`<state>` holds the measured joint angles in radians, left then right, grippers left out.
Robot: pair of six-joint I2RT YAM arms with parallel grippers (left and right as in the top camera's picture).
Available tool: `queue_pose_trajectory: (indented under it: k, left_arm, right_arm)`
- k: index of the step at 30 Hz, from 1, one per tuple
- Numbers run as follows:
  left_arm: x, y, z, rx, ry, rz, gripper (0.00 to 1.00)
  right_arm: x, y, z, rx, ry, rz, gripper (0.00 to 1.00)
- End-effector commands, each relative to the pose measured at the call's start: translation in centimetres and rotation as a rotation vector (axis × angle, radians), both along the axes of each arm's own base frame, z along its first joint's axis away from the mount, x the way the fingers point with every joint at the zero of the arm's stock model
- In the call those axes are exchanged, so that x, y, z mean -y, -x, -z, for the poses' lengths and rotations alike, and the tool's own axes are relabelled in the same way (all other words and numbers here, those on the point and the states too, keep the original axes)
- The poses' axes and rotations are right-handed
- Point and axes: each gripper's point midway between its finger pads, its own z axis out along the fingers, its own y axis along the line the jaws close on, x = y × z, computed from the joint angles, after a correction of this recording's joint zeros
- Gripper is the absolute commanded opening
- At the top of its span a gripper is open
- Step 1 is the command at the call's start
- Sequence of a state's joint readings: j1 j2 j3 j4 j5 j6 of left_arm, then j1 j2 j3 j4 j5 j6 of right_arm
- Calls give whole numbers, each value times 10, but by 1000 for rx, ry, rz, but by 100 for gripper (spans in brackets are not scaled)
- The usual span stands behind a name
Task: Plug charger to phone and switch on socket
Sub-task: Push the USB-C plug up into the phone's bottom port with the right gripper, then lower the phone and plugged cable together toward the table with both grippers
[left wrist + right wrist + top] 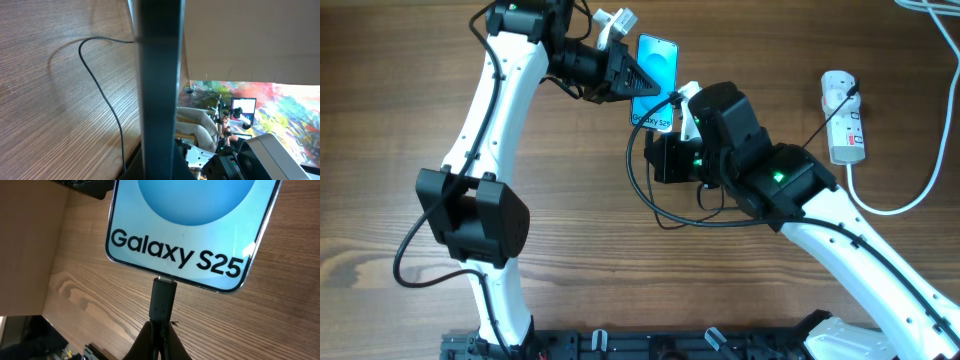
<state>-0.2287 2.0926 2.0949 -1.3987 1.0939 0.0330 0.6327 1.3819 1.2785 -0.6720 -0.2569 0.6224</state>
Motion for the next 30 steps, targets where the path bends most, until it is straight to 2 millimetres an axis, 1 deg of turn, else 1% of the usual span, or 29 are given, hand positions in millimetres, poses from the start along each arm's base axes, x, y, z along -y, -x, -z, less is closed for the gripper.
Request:
queue_pose_trajectory:
  k: [1,2,4,5,6,8,10,11,13,15,17,19,20,22,23,25,28,30]
  left_arm:
    - [9,16,-15,-10,36,38,4]
    - [9,16,-15,-10,36,38,4]
    - [9,16,-15,-9,35,38,4]
    - [9,16,-15,-7,36,38,4]
    - [9,15,-15,-2,37,37,4]
    - [8,13,-15,3,37,32,4]
    - [5,9,-12,8,20,19,4]
    - [2,5,-8,24,-4,8,4]
    - [-8,-4,4,14,-91,-45,4]
    - [-17,-11,16,1,-178,-91,4]
    - [-20,-11,22,3,-213,-96,4]
    - [-21,-9,32,5,-268,-94,4]
    - [-24,-7,46,-6,-338,-100,4]
    - [-24,-2,60,-33,-392,-103,4]
    - [-21,1,66,-41,-398,-92,4]
    - [-12,6,89,-56,-414,-74,4]
    - [-16,1,124,-119,-505,-173,4]
    - [-15,-1,143,-123,-500,-191,4]
  right_arm:
    - [19,-36,-13,140,57,119,5]
    - [18,-35,-13,137,52,113,10]
    - [15,-33,-14,129,40,97,13]
    - [14,-31,-14,124,35,89,16]
    - [12,-30,-14,121,28,81,22]
    - [9,-26,-15,108,11,58,29]
    - [6,-20,-17,93,-6,34,43]
    - [6,-14,-17,79,-11,20,57]
    - [12,-6,-14,44,2,28,74]
    - [18,1,-10,16,24,31,86]
    - [25,7,-4,-13,58,42,100]
    - [40,9,8,-60,116,112,100]
    - [54,10,16,-89,169,186,100]
    - [62,10,21,-104,200,225,100]
    - [64,12,23,-114,208,235,100]
    - [64,16,25,-131,209,224,99]
    - [68,22,30,-160,232,222,99]
    - [70,25,34,-178,248,220,100]
